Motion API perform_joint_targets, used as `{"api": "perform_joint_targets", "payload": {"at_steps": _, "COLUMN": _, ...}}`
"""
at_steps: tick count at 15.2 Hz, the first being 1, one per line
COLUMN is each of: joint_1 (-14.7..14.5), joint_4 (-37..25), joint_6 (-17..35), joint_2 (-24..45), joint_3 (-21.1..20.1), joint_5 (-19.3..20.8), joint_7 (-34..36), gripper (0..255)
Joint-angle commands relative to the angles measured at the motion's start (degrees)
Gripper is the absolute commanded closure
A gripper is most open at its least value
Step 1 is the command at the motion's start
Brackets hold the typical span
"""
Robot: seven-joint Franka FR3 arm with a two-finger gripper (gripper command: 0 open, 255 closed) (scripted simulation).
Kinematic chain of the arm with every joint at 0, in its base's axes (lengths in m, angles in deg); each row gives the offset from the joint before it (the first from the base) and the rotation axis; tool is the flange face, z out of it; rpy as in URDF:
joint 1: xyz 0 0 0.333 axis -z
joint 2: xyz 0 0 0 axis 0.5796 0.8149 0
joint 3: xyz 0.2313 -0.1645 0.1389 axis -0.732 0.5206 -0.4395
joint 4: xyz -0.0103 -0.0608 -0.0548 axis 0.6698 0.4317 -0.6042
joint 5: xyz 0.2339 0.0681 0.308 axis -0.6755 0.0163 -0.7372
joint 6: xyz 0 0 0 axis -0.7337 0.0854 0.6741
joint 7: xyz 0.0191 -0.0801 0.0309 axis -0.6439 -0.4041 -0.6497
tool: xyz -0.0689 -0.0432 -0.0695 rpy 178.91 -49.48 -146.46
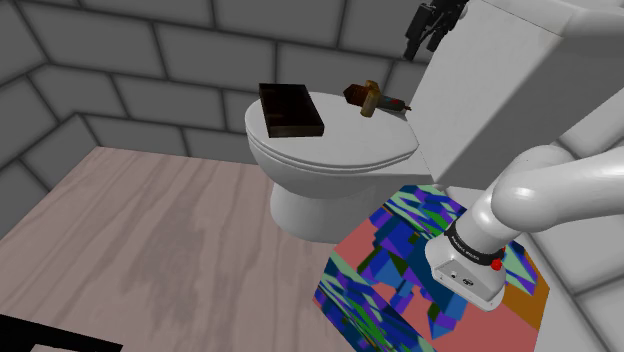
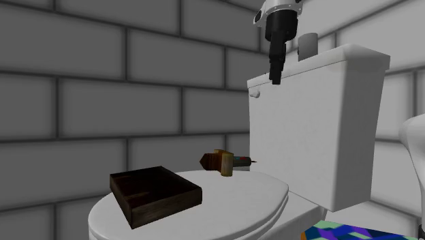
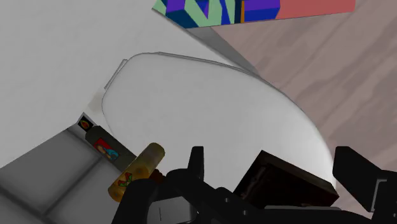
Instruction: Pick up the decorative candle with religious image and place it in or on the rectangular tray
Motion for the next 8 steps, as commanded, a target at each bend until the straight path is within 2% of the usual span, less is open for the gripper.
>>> {"api": "perform_joint_targets", "payload": {"at_steps": 1, "joint_1": 0.0, "joint_4": 0.0, "joint_6": 0.0, "joint_2": 0.0, "joint_3": 0.0, "joint_5": 0.0, "joint_7": 0.0, "gripper": 0}}
{"api": "perform_joint_targets", "payload": {"at_steps": 8, "joint_1": -0.5, "joint_4": 6.4, "joint_6": 9.2, "joint_2": 1.6, "joint_3": 10.6, "joint_5": 4.1, "joint_7": -16.5, "gripper": 0}}
